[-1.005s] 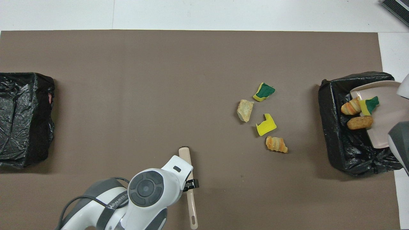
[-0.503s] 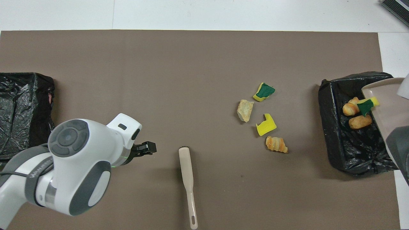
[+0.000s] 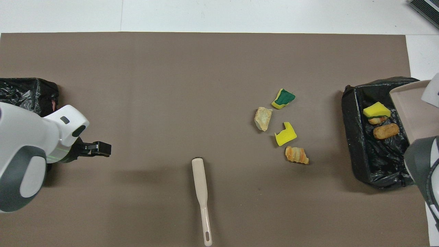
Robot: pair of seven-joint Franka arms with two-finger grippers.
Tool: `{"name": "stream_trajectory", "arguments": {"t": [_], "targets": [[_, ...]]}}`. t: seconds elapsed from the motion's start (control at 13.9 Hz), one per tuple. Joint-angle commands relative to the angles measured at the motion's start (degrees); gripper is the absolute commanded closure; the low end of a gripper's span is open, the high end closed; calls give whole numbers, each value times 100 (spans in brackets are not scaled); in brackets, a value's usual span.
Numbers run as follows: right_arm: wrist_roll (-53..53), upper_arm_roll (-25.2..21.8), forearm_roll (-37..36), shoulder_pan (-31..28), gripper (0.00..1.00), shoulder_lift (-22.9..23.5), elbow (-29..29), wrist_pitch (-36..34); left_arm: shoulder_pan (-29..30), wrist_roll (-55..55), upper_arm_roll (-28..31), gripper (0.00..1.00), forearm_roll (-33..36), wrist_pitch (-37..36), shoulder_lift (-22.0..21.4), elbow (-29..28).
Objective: Sweep and dump trash in bin
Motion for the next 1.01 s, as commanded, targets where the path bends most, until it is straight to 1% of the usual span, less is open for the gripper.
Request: {"name": "stream_trajectory", "arguments": {"t": [0.0,0.07,0.22,0.36,0.43,0.5,0.65,0.72,0.79,0.93], "targets": [[381,52,460,49,100,13,150,-95,159,198,-83,0,256,-787,50,760],[495,43,829,128,100,13,220,-121,167,189,-65,0,256,-1069,102,1041],[951,52,1271,321,100,66,300,-174,255,189,-65,0,256,-1684,112,1630],[1643,52,1980,523,100,92,326,-183,334,189,-65,0,256,-2090,94,2175],[2065,52,2341,638,100,119,379,-183,360,181,-65,0,256,-2231,68,2335],[2409,52,2536,804,100,145,431,-192,361,155,-65,0,256,-2302,33,2432],[3146,60,2783,1209,100,329,721,-375,361,119,-65,0,256,-2494,50,2773],[3612,78,3054,1341,100,382,853,-385,378,119,-74,0,256,-2635,94,2958],[4112,78,3231,1516,100,557,976,-385,378,119,-74,0,247,-2697,112,3065],[5411,87,3486,1780,100,986,1475,-385,378,75,-83,0,203,-2654,225,3215]]}}
